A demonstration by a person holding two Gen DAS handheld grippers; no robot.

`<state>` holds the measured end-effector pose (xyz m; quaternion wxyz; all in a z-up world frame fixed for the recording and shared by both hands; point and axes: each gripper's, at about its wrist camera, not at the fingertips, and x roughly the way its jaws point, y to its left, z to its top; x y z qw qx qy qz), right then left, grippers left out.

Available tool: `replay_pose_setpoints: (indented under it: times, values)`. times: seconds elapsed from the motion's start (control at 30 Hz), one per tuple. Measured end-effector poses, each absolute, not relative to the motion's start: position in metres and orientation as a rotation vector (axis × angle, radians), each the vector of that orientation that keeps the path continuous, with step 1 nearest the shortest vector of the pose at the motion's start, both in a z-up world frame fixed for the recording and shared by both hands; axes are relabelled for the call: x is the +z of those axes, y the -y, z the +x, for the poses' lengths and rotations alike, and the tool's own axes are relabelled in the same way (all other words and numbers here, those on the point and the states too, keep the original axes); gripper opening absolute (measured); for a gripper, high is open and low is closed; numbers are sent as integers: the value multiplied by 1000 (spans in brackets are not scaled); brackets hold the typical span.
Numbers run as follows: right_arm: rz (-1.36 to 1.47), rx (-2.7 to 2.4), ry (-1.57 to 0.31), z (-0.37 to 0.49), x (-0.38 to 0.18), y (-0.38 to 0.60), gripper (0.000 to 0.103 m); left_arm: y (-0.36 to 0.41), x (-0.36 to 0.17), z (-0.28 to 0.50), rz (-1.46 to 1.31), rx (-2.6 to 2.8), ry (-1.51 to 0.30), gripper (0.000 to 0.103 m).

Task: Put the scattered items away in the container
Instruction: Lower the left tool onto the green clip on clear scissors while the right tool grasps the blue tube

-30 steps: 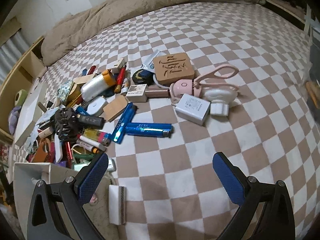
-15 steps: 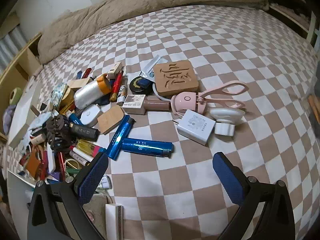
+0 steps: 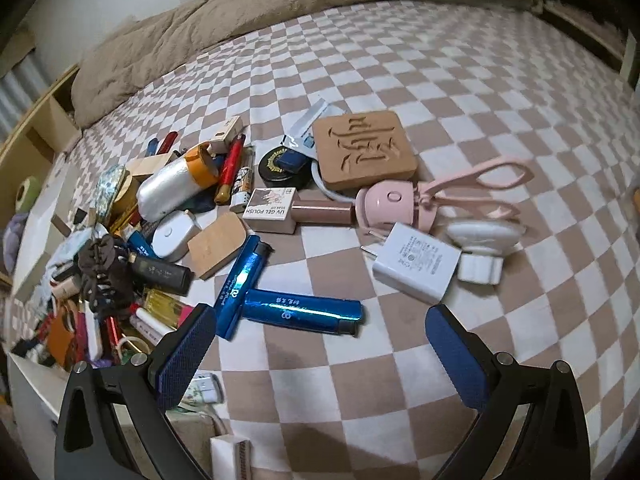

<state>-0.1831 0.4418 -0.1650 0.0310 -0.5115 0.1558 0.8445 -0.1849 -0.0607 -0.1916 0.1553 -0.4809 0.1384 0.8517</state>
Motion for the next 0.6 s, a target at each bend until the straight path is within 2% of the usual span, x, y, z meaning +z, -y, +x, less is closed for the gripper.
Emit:
replay_pose_setpoints:
  times: [0.03,0.1,0.13,0.3,0.6]
  values:
    - [-1602,2593,-511,-184,-167,-442,103,60,-193,-183,-1375,2453,-415,76]
    - [-1652,2567,-558,-185,-171,-442,103,62,-191,-180,-1366,2472,-403,60]
    - [-1670,2546,-578,-186,-173,-443,103,65,-189,-179,-1363,2476,-378,59]
    - [-1682,2487,-640,-193,-180,-443,103,79,-184,-169,-1391,2496,-277,58]
    - [-1712,2408,-442,-219,-195,-425,103,111,-180,-135,-1427,2533,-178,58]
